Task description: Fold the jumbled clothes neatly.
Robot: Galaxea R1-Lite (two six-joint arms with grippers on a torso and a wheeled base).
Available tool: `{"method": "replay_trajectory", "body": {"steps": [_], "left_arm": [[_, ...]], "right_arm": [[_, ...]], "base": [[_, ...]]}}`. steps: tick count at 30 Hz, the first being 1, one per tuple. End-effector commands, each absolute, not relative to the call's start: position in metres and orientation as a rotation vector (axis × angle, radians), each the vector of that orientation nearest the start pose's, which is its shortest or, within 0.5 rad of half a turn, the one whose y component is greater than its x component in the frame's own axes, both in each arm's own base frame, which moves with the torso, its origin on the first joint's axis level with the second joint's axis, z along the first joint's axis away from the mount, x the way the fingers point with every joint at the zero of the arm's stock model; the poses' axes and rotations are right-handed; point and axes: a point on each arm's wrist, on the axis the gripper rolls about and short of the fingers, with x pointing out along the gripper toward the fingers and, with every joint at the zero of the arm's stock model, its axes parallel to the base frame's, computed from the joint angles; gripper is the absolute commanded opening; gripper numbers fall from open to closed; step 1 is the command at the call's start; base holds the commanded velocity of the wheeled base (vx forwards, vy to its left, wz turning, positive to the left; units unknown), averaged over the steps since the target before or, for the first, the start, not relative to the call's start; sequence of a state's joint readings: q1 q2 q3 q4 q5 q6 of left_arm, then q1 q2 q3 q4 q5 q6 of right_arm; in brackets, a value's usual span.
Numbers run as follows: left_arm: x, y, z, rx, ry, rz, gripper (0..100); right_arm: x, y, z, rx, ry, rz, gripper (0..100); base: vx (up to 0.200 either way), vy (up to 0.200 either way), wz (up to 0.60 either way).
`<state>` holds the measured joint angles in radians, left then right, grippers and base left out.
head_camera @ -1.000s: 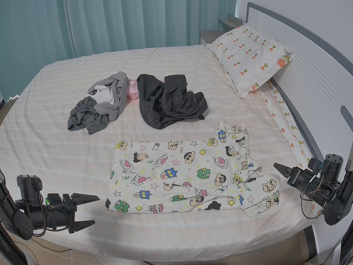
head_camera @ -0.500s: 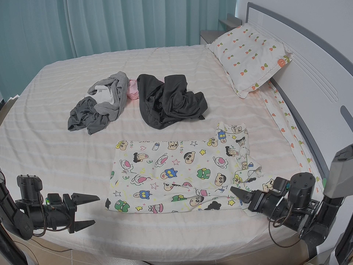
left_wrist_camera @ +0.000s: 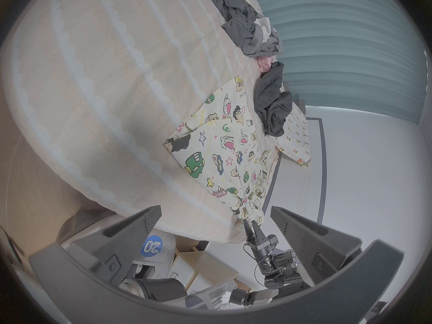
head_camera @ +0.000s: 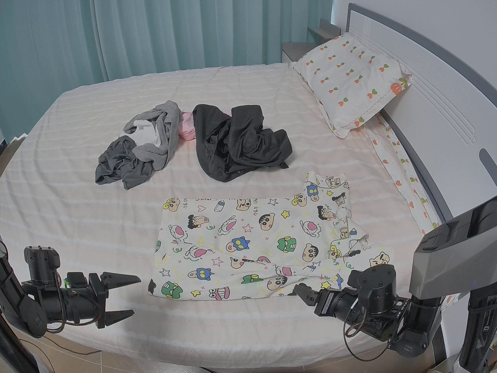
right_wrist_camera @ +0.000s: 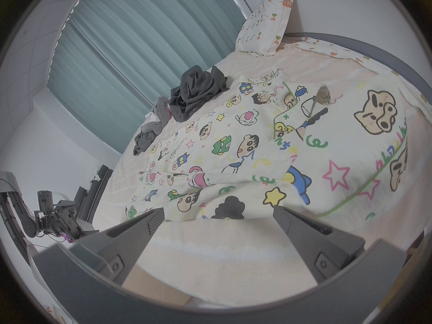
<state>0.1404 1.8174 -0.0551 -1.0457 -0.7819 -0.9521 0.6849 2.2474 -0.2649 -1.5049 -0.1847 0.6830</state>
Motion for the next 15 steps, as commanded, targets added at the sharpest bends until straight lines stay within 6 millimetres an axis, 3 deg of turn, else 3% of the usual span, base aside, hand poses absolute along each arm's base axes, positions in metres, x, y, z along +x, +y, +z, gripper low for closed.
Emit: {"method": "replay_trajectory", "body": {"steps": [1, 8, 15], "left_arm": [[0.187, 0.010, 0.042, -1.208, 0.920, -0.264, 100], [0.187, 0.010, 0.041, -1.208, 0.920, -0.261, 100], [0.187, 0.010, 0.041, -1.208, 0.920, -0.261, 100]], "right_arm": [[0.222, 0.177, -0.008, 0.448, 0.581, 0.310, 100], [0.236, 0.182, -0.010, 0.435, 0.568, 0.294, 100], [0.263, 0.180, -0.010, 0.382, 0.525, 0.254, 100]], "base": [[0.000, 0.000, 0.00], [0.000, 0.000, 0.00], [0.000, 0.000, 0.00]]}}
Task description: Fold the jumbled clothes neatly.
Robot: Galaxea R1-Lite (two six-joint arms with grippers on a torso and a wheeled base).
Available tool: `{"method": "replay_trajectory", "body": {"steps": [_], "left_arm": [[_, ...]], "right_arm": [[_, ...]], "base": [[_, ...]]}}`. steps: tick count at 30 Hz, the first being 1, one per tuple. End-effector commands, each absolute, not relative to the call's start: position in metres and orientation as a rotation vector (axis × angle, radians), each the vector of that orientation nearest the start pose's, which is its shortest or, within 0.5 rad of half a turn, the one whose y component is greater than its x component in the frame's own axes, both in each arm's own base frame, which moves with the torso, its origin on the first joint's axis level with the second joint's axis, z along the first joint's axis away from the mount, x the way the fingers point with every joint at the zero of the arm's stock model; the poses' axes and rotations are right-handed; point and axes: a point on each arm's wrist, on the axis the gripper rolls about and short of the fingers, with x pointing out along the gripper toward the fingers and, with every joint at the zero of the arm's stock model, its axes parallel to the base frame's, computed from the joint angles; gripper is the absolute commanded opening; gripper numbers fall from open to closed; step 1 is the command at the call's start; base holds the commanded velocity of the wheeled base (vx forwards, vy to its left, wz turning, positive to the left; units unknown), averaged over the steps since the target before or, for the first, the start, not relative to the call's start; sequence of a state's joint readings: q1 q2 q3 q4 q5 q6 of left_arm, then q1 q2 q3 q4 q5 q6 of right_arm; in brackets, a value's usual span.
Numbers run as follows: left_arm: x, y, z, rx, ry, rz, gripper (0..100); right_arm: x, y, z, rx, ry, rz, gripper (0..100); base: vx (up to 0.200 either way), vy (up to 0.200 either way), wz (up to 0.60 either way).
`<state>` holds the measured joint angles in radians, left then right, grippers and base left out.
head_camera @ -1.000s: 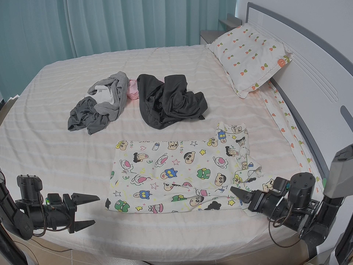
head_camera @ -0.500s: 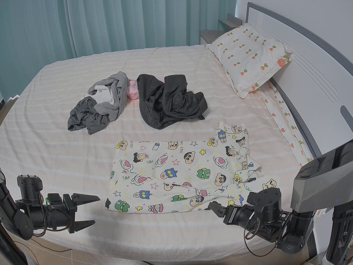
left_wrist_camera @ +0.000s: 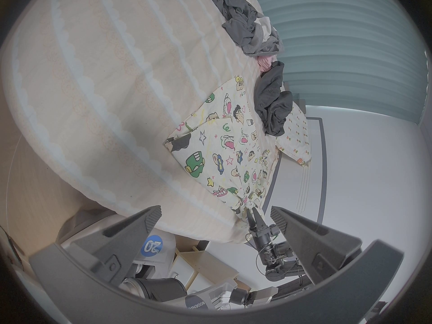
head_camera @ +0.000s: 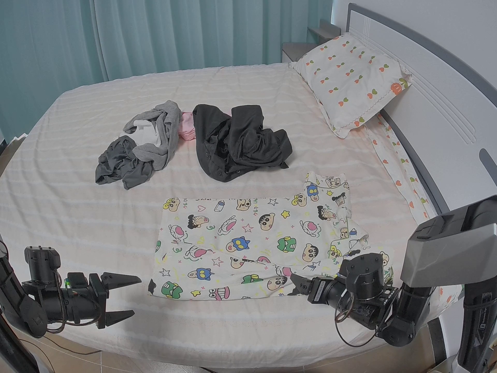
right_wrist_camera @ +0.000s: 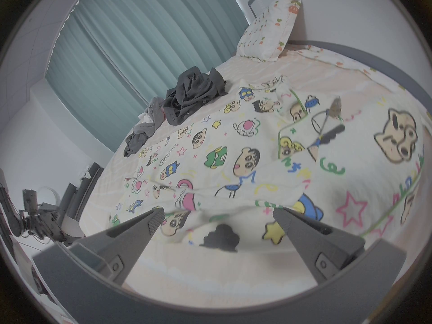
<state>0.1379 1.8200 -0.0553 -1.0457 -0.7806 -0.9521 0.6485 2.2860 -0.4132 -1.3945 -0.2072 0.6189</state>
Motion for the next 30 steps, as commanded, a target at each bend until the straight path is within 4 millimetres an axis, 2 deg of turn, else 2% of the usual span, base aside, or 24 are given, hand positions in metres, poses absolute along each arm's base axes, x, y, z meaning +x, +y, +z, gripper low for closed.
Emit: {"method": "replay_trajectory", "body": {"steps": [1, 7, 20, 26, 30], "left_arm": [[0.187, 0.010, 0.041, -1.208, 0.920, -0.261, 100], [0.187, 0.010, 0.041, -1.208, 0.920, -0.261, 100], [0.187, 0.010, 0.041, -1.208, 0.920, -0.261, 100], [0.187, 0.010, 0.041, -1.208, 0.920, -0.261, 100], [0.187, 0.010, 0.041, -1.208, 0.920, -0.261, 100]], "right_arm": [[0.268, 0.180, -0.009, 0.369, 0.508, 0.246, 100], [0.284, 0.181, 0.001, 0.327, 0.435, 0.246, 100], [0.300, 0.189, 0.012, 0.320, 0.380, 0.252, 100], [0.320, 0.187, 0.020, 0.335, 0.359, 0.222, 100], [0.316, 0.187, 0.018, 0.342, 0.373, 0.223, 100]], "base": [[0.000, 0.000, 0.00], [0.000, 0.000, 0.00], [0.000, 0.000, 0.00], [0.000, 0.000, 0.00], [0.000, 0.000, 0.00]]}}
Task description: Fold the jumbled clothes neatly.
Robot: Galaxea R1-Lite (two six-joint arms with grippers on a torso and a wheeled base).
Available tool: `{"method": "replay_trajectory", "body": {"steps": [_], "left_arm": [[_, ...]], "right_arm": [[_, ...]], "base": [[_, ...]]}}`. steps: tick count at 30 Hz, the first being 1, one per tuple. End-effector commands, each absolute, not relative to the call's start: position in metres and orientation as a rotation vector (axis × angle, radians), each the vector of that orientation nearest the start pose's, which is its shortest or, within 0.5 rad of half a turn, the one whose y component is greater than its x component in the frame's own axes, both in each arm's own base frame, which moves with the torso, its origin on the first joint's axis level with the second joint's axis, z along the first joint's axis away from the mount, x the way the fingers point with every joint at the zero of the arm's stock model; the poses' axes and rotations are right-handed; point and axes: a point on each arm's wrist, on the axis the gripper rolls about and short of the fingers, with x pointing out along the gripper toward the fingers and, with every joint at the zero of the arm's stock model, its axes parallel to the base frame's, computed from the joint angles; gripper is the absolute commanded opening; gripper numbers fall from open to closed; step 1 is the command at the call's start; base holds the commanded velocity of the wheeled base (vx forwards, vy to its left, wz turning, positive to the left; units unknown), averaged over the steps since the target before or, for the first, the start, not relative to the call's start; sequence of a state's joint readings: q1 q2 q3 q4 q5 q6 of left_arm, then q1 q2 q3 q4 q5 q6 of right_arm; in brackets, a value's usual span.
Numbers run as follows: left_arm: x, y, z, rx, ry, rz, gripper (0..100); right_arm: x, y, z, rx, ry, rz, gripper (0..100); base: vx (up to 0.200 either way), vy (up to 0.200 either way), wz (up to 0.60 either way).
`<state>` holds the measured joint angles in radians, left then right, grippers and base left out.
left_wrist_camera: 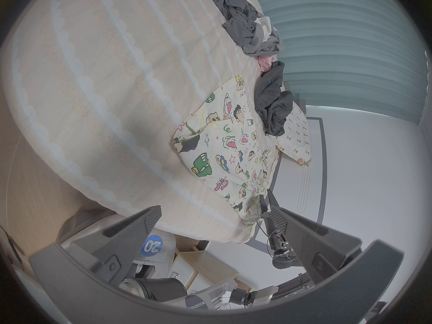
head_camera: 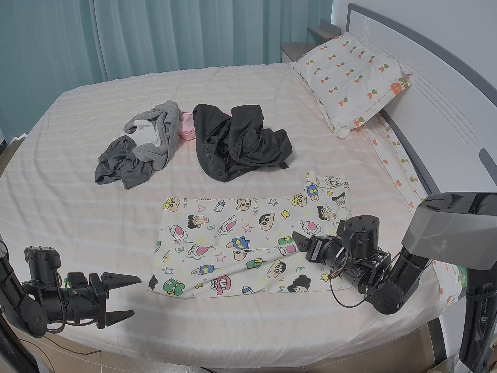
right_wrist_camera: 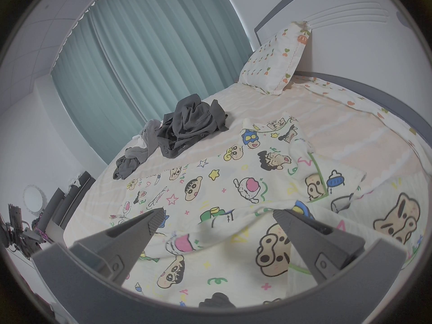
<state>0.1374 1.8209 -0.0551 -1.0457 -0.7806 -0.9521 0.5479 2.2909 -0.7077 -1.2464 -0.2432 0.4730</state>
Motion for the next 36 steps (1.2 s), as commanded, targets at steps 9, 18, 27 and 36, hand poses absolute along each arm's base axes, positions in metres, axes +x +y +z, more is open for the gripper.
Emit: {"method": "replay_trajectory", "body": {"steps": [9, 18, 27, 36], "left_arm": [[0.187, 0.010, 0.041, -1.208, 0.920, -0.261, 100], [0.187, 0.010, 0.041, -1.208, 0.920, -0.261, 100], [0.187, 0.010, 0.041, -1.207, 0.921, -0.262, 100], [0.187, 0.010, 0.041, -1.207, 0.921, -0.262, 100]], "right_arm": [[0.285, 0.184, 0.021, 0.423, 0.472, 0.264, 100], [0.236, 0.165, 0.053, 0.558, 0.515, 0.314, 100], [0.248, 0.100, 0.073, 0.663, 0.443, 0.205, 100], [0.279, 0.083, 0.014, 0.675, 0.550, 0.124, 100]], "base": [[0.000, 0.000, 0.00], [0.000, 0.000, 0.00], [0.000, 0.000, 0.00], [0.000, 0.000, 0.00]]}}
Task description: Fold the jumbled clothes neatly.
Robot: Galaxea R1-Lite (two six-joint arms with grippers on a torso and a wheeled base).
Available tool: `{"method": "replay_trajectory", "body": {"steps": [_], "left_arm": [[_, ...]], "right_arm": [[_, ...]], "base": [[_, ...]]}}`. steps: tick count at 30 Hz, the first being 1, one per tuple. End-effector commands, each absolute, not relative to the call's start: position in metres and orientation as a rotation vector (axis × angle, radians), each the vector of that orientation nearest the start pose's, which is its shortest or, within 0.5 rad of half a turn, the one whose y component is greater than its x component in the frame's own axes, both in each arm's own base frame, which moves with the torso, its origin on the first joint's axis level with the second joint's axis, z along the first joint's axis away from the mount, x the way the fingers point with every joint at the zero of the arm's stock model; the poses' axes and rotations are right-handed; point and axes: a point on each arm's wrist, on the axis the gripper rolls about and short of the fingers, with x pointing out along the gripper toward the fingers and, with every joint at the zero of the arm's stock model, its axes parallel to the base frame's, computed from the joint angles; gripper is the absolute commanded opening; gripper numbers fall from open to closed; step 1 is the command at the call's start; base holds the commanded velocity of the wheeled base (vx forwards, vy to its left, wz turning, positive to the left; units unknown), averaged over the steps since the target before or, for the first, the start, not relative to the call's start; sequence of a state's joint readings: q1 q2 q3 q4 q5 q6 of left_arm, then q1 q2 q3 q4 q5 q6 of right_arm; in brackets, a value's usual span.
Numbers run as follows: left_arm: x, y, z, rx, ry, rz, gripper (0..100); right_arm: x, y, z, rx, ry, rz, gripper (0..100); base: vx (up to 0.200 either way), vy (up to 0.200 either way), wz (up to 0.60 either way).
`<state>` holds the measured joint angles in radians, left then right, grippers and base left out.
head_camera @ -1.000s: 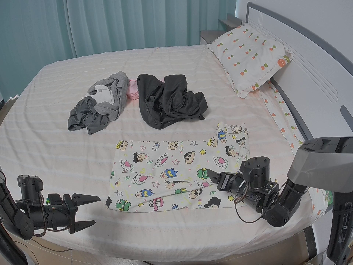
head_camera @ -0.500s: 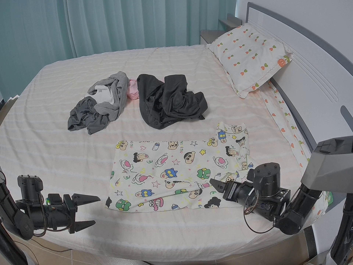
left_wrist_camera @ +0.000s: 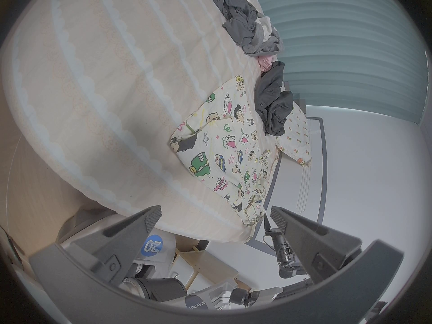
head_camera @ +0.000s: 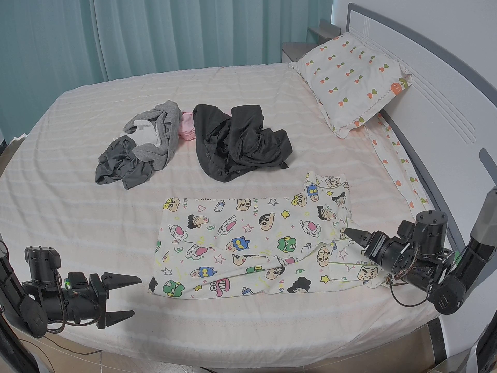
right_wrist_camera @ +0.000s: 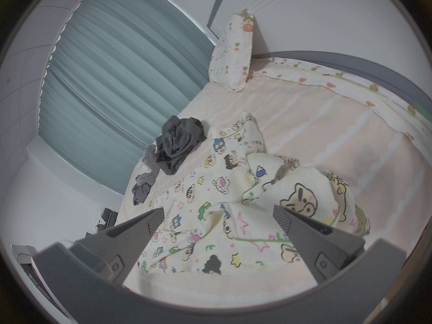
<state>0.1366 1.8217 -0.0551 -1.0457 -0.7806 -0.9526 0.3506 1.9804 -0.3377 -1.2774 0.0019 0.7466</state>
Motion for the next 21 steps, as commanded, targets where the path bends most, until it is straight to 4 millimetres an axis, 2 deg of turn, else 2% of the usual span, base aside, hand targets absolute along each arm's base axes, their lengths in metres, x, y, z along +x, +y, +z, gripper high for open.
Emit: {"method": "replay_trajectory", "body": {"steps": [1, 4, 5, 13, 17, 21], "left_arm": [[0.187, 0.010, 0.041, -1.207, 0.921, -0.262, 100], [0.187, 0.010, 0.041, -1.207, 0.921, -0.262, 100], [0.187, 0.010, 0.041, -1.207, 0.921, -0.262, 100], [0.187, 0.010, 0.041, -1.207, 0.921, -0.262, 100], [0.187, 0.010, 0.041, -1.207, 0.921, -0.262, 100], [0.187, 0.010, 0.041, -1.208, 0.923, -0.262, 100]], "right_arm": [[0.280, 0.083, 0.007, 0.676, 0.549, 0.129, 100], [0.281, 0.084, -0.001, 0.675, 0.553, 0.127, 100], [0.283, 0.082, -0.016, 0.672, 0.565, 0.115, 100], [0.282, 0.053, -0.035, 0.692, 0.619, 0.032, 100], [0.281, 0.051, -0.028, 0.704, 0.569, 0.045, 100], [0.278, 0.056, -0.010, 0.706, 0.529, 0.083, 100]], "base": [[0.000, 0.000, 0.00], [0.000, 0.000, 0.00], [0.000, 0.000, 0.00], [0.000, 0.000, 0.00], [0.000, 0.000, 0.00], [0.000, 0.000, 0.00]]}}
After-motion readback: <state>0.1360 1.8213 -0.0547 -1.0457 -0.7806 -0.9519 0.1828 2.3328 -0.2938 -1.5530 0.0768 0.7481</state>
